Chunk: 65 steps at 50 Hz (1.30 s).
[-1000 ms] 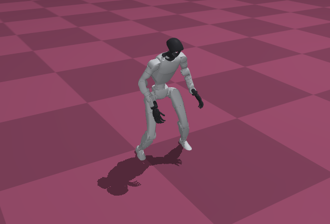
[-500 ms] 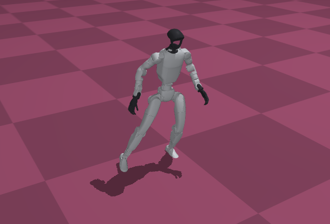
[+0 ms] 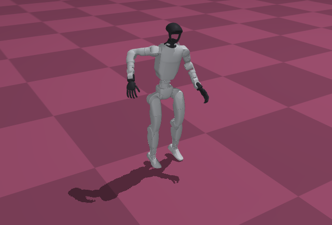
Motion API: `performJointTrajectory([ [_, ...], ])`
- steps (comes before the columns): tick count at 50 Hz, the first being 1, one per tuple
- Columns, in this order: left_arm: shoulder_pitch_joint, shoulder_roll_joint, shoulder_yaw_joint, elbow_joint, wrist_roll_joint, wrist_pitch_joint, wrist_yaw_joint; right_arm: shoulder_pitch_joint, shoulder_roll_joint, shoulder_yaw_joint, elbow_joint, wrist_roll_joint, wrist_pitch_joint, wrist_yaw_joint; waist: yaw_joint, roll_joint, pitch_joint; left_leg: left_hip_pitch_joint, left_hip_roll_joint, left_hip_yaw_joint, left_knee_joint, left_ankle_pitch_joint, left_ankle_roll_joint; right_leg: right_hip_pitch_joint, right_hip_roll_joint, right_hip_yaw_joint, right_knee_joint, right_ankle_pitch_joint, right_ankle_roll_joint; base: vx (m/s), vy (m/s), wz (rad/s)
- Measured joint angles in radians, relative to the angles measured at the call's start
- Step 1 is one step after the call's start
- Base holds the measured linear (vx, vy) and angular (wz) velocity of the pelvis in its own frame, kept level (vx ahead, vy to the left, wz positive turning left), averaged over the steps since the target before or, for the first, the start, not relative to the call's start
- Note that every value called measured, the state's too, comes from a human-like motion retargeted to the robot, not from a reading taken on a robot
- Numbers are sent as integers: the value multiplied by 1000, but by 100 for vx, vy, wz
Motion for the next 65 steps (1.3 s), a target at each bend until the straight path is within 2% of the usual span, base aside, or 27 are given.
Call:
performJointTrajectory([
  [3,32,-58,58,-14,-64,14,-66,-115,35,85,262,-81,30,48,9,124,12,-12,-96,-30,-5,93,49,-38,-93,-74,52,-56,-4,5,-45,-22],
  [5,51,-66,60,-41,-69,17,-73,-188,56,139,393,-142,48,70,35,202,24,-28,-140,-152,-1,154,42,-49,-135,-93,69,-71,-21,8,-68,-54],
  [7,89,-41,46,-97,-66,17,-100,-220,83,163,466,-163,59,88,89,264,21,-34,-167,-273,-11,186,8,-61,-171,-84,85,-89,-25,12,-79,-88],
  [8,113,-18,45,-136,-66,19,-125,-235,101,167,495,-156,64,93,117,288,15,-38,-174,-302,-14,193,-6,-68,-193,-83,94,-96,-24,14,-83,-84],
  [9,138,10,51,-182,-73,25,-156,-250,122,168,516,-132,72,92,139,297,8,-51,-181,-285,8,157,6,-78,-230,-88,98,-87,-18,15,-84,-68],
  [10,163,41,62,-231,-84,32,-191,-266,146,166,534,-100,82,88,157,301,-1,-68,-188,-243,44,100,30,-88,-273,-96,99,-69,-11,14,-93,-42],
  [12,194,118,122,-323,-128,44,-260,-323,215,151,543,-6,100,35,177,289,-6,-134,-152,-127,255,-283,128,-107,-326,-99,95,-35,0,11,-105,-11],
  [13,193,152,160,-349,-153,51,-286,-362,253,140,537,25,103,-12,180,285,4,-162,-121,-107,362,-488,173,-112,-328,-76,115,-93,0,4,-103,24],
  [15,162,191,228,-340,-187,80,-291,-453,325,126,525,19,109,-139,167,262,56,-261,-105,-104,623,-751,304,-127,-345,-21,232,-392,0,-5,-81,59],
  [16,134,178,249,-295,-178,97,-250,-508,361,135,533,-44,116,-214,147,239,98,-326,-116,-86,764,-763,334,-152,-371,-23,336,-536,-4,-12,-62,71],
  [17,104,158,265,-243,-160,110,-203,-563,397,151,545,-109,123,-285,131,222,140,-378,-111,-70,882,-761,343,-172,-383,-25,427,-650,-20,-12,-61,42],
  [18,71,125,270,-177,-122,118,-145,-620,432,180,561,-178,130,-347,121,217,184,-402,-74,-54,954,-730,308,-185,-364,-29,492,-704,-59,-7,-63,-12],
  [20,5,55,242,-46,-51,121,-45,-713,486,260,573,-243,133,-419,120,202,256,-357,-21,-36,952,-691,256,-191,-322,0,555,-719,-116,1,-57,-73],
  [21,-3,33,213,-12,-33,120,-33,-725,496,293,545,-237,116,-422,119,187,256,-309,-19,-36,882,-679,253,-187,-313,7,547,-693,-109,10,-46,-84],
  [23,-16,6,155,31,12,109,-64,-730,485,331,461,-220,67,-400,107,157,244,-214,-27,-44,722,-637,245,-154,-309,-4,484,-631,-74,15,-39,-47],
  [25,0,4,113,14,84,91,-160,-699,440,324,356,-244,11,-346,86,138,204,-149,-31,-57,573,-569,221,-99,-310,-41,371,-559,-45,16,-35,0],
  [28,38,8,88,-68,128,73,-277,-632,384,274,253,-303,-40,-291,78,117,134,-105,-21,-56,427,-466,168,-55,-303,-91,247,-479,-34,14,-35,2],
  [32,-8,-15,4,-115,57,71,-285,-587,405,228,233,-122,-54,-249,97,89,75,-60,-8,-39,299,-409,121,-30,-296,-109,168,-465,-13,9,-31,1],
  [36,-154,-92,-126,-1,120,62,-199,-671,484,259,454,42,-60,-198,120,80,63,5,16,-29,217,-413,115,13,-273,-118,138,-503,-22,4,-26,-1],
  [40,-280,-166,-193,170,310,79,-186,-836,560,301,845,-4,12,-194,133,74,56,51,37,-26,167,-406,120,43,-249,-111,112,-511,-15,1,-20,-10],
  [42,-314,-186,-207,206,375,92,-209,-861,576,296,928,-56,45,-191,142,79,55,67,48,-29,141,-396,122,46,-236,-112,112,-511,-14,1,-16,0],
  [45,-336,-208,-211,210,370,98,-222,-847,582,276,931,-59,44,-188,147,83,56,86,61,-32,97,-385,121,42,-223,-126,127,-522,-8,0,-14,16],
  [50,-316,-222,-191,204,262,54,-198,-806,583,274,860,-9,-22,-176,104,110,59,106,108,-61,35,-385,87,114,-174,-170,4,-495,0,-1,-15,32],
  [55,-260,-200,-114,167,244,51,-210,-766,482,313,669,-54,-32,-57,69,134,59,104,129,-73,-5,-376,63,95,-153,-177,7,-496,0,-4,-7,11],
  [61,-174,-69,-102,-81,158,26,-144,-632,342,279,306,-8,-77,-126,52,128,105,53,133,-81,-5,-361,59,48,-147,-183,9,-481,0,-8,-4,9],
  [65,-161,15,-119,-260,49,16,-102,-548,282,212,140,-22,-92,-168,51,108,171,-29,112,-91,72,-360,68,1,-166,-180,20,-468,0,-14,6,2],
])
